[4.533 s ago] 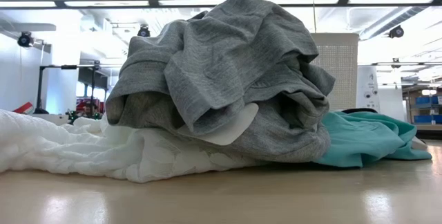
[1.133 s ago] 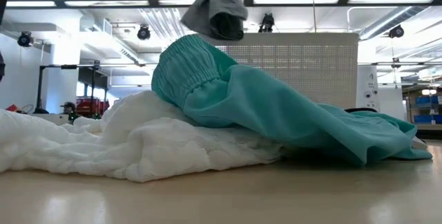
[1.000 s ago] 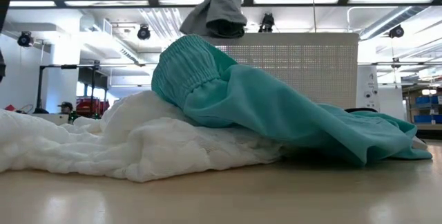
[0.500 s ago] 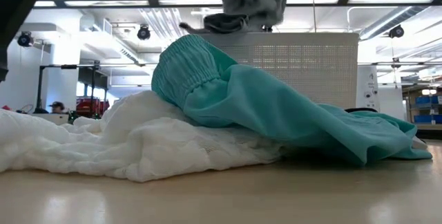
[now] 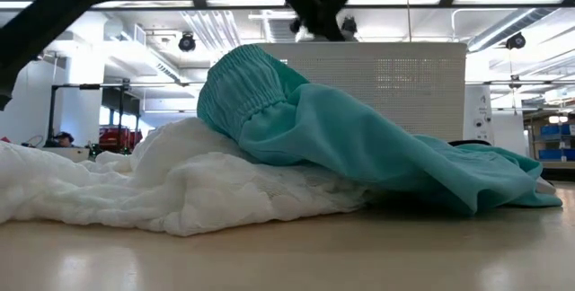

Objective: Sort clothes
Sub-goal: Put the gray shirt into the white laundry bin, then put the blue shorts into the white laundry bin

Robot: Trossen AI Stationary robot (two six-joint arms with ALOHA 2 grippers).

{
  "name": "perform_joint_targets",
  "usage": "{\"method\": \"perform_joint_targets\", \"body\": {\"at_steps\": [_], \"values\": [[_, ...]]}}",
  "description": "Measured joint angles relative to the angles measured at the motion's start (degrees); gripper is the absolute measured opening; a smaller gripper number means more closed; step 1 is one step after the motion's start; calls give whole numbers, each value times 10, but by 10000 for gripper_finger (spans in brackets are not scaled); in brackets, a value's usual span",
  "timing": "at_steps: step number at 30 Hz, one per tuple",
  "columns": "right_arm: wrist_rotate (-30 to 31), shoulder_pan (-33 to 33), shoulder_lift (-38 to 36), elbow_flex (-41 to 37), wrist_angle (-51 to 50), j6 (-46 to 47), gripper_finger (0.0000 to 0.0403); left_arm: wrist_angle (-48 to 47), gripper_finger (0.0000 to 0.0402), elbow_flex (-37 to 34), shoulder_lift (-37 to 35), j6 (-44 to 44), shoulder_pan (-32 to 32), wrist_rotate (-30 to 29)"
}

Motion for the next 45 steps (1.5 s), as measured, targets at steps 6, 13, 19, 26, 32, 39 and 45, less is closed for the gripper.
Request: {"method": "perform_joint_targets", "body": {"at_steps": [6,13,19,26,32,39,45], "values": [[0,0,0,-7,0,4,0,-68,6,0,41,-22,1,53],[0,0,0,-8,5,4,0,-122,26,0,86,-64,1,100],[-1,0,0,-8,5,5,0,-118,100,0,102,-71,-7,100],[-3,0,0,-8,5,1,0,-123,194,1,84,-99,-15,101],[-3,0,0,-6,5,2,0,-113,225,2,39,-95,-25,90],[-5,0,-1,-6,8,2,0,-99,199,2,-31,-94,-43,89],[-5,0,-2,-6,16,0,0,-99,153,2,-90,-73,-70,88]]}}
